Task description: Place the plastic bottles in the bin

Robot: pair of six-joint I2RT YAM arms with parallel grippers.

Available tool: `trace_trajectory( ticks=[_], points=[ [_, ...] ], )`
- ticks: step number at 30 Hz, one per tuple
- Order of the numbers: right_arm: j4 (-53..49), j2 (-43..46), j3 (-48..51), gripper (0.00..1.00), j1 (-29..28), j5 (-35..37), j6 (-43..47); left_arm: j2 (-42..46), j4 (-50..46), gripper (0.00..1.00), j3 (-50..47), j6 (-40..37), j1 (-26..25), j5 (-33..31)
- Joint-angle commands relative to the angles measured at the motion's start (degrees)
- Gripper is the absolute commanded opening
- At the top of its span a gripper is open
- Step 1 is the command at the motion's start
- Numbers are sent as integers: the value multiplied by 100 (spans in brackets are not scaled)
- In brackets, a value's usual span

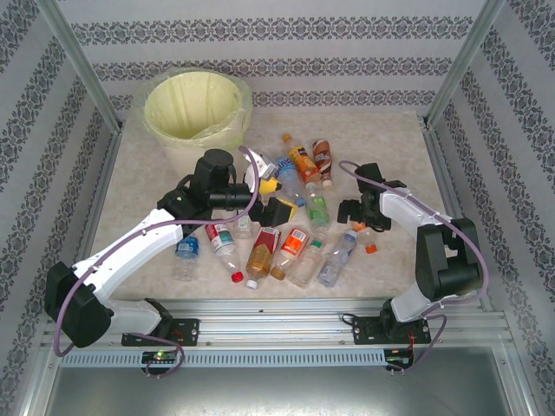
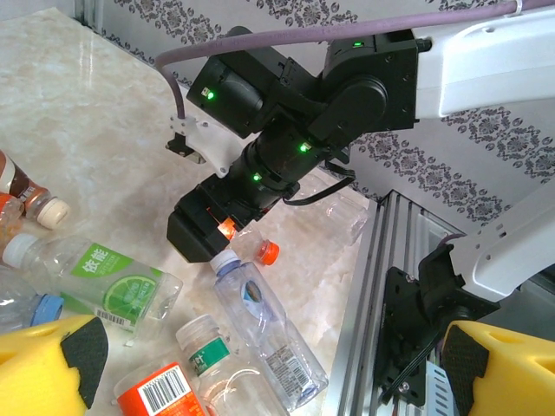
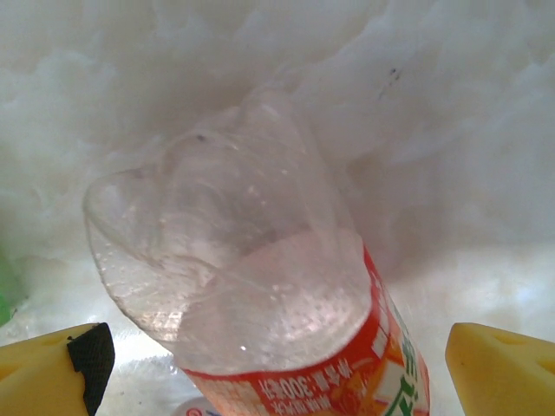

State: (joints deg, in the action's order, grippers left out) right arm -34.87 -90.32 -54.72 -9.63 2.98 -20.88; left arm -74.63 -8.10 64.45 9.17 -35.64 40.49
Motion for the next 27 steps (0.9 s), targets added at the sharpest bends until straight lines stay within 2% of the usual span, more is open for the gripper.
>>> trace_trajectory(
  ticks=[1,15,23,27],
  points=[
    [67,-47,-218,98,-10,245,-129,72,143,100,-17,-152,-97,7],
    [-129,560,455,95,-21,93,-245,79,53,100,1,-231,-198,-94],
    [-117,62,67,84,-6,117,-138,117,-39,100,20,-299,-250,-203],
    [-110,-208,-142,82,22,201,-48,145,-90,100,22,-337,-268,-288]
  ],
)
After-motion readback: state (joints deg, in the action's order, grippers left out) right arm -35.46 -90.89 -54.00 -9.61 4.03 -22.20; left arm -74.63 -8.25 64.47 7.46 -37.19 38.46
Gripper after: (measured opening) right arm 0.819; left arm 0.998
